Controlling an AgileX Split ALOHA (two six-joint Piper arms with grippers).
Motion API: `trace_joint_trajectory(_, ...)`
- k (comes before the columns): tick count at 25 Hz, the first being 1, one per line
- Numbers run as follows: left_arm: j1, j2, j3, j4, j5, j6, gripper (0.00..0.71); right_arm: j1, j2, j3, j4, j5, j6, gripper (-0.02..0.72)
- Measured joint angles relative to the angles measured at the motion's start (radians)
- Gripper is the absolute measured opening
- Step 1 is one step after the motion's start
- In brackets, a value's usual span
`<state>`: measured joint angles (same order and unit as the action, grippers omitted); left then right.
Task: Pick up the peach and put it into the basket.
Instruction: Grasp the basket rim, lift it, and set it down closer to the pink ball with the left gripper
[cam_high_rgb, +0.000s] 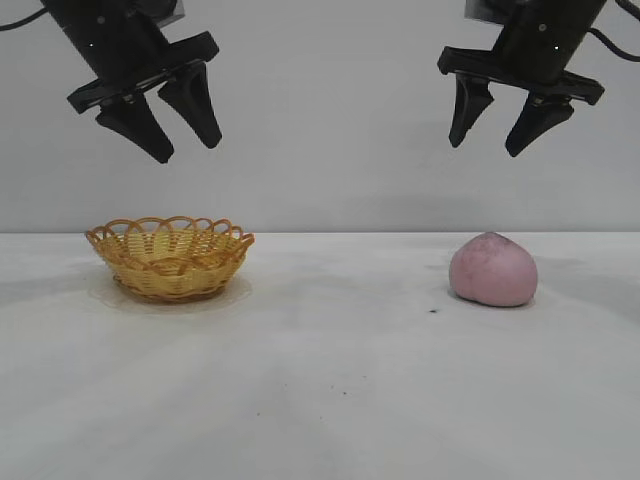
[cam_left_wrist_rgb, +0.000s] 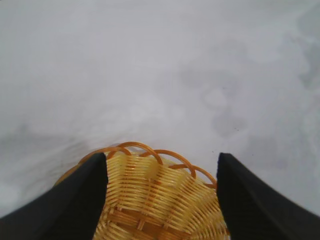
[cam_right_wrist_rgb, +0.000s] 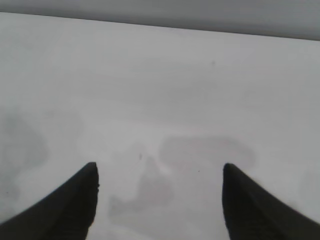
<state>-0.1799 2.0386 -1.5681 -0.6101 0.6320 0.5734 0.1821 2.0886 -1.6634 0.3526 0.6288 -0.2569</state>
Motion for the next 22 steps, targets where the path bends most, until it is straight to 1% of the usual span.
trace_joint_trajectory(14,0.000,0.000,0.000,0.004,0.000,0.000,0.417,0.000,0.000,0.000,-0.002,0.002,0.000,0.454)
trace_joint_trajectory(17,0.000,-0.007,0.000,0.062,0.022,0.000,0.417,0.000,0.000,0.000,-0.002,0.012,0.000,0.454)
trace_joint_trajectory(21,0.000,-0.038,-0.002,0.203,0.081,0.000,0.417,0.000,0.000,0.000,-0.002,0.024,0.000,0.454)
trace_joint_trajectory(22,0.000,-0.048,-0.014,0.245,0.112,0.000,0.417,0.000,0.000,0.000,-0.002,0.024,0.000,0.454)
